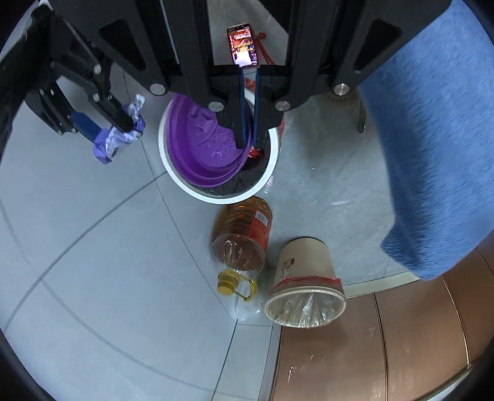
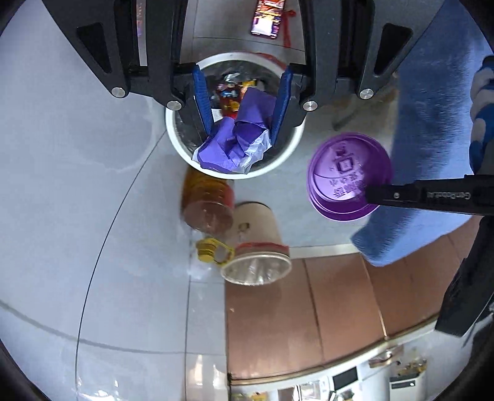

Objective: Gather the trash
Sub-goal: 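Carry the lid and glove to the bin and open both grippers, then grasp the red-tipped plastic wrapper with the left gripper while the right gripper grasps the purple-and-clear bag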

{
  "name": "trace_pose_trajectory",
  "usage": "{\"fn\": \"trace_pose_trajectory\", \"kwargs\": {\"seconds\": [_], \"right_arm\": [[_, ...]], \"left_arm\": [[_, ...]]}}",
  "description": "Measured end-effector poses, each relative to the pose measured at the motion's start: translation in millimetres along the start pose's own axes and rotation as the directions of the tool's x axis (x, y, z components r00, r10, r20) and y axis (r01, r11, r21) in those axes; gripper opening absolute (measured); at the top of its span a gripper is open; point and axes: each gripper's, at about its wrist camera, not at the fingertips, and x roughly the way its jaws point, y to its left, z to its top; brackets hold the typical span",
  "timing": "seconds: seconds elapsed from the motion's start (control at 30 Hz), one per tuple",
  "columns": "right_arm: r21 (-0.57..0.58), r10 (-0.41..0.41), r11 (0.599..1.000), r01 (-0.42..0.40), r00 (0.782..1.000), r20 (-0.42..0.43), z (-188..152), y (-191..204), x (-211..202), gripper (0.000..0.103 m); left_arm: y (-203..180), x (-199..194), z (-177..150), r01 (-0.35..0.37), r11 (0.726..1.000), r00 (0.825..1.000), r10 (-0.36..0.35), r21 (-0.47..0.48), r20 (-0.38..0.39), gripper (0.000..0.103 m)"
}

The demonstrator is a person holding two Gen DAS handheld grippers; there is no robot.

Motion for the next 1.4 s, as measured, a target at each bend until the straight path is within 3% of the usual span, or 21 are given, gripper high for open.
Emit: {"fn": "trace_pose_trajectory", "kwargs": {"seconds": [0.13,0.23,0.37,0.63,0.77,0.9,1.13,1.4], "right_arm": [[0.000,-0.035,0.999,0.035,0.999,-0.025,2.9,-4.4,22.7,0.042],[-0.001,-0.056,0.998,0.056,0.998,-0.037,2.9,-4.5,34.6,0.052],[-0.003,-0.072,0.997,0.072,0.996,-0.047,0.5,-2.6,39.9,0.057],[0.013,-0.068,0.998,0.068,0.998,0.000,0.7,6.9,13.3,0.058],[0.016,-0.057,0.998,0.056,0.997,0.049,3.8,17.8,-15.9,0.058],[0.009,-0.038,0.999,0.038,0.994,0.104,4.2,32.5,-52.6,0.058],[-0.017,0.005,1.000,-0.002,0.983,0.185,-1.9,62.8,-118.0,0.058],[-0.057,0.043,0.998,-0.030,0.968,0.249,-9.3,92.7,-172.4,0.058]], "left_arm": [[-2.9,30.4,8.4,0.019,0.999,1.000,-0.020,-0.045,-0.022,0.006],[-3.4,48.3,9.6,0.058,0.996,0.997,-0.062,-0.075,-0.047,0.007],[-4.9,54.3,5.5,0.095,0.991,0.994,-0.100,-0.089,-0.049,0.020],[1.4,-5.9,-3.9,0.083,0.995,0.993,-0.078,-0.057,0.085,0.023],[6.7,-52.4,-15.0,0.051,0.997,0.984,-0.041,-0.053,0.175,0.037],[8.6,-102.4,-38.2,-0.013,0.999,0.961,0.024,-0.044,0.274,0.040],[4.2,-176.9,-95.4,-0.154,0.988,0.893,0.148,-0.020,0.424,0.044],[11.8,-237.3,-144.8,-0.212,0.977,0.829,0.201,-0.040,0.521,0.048]]}}
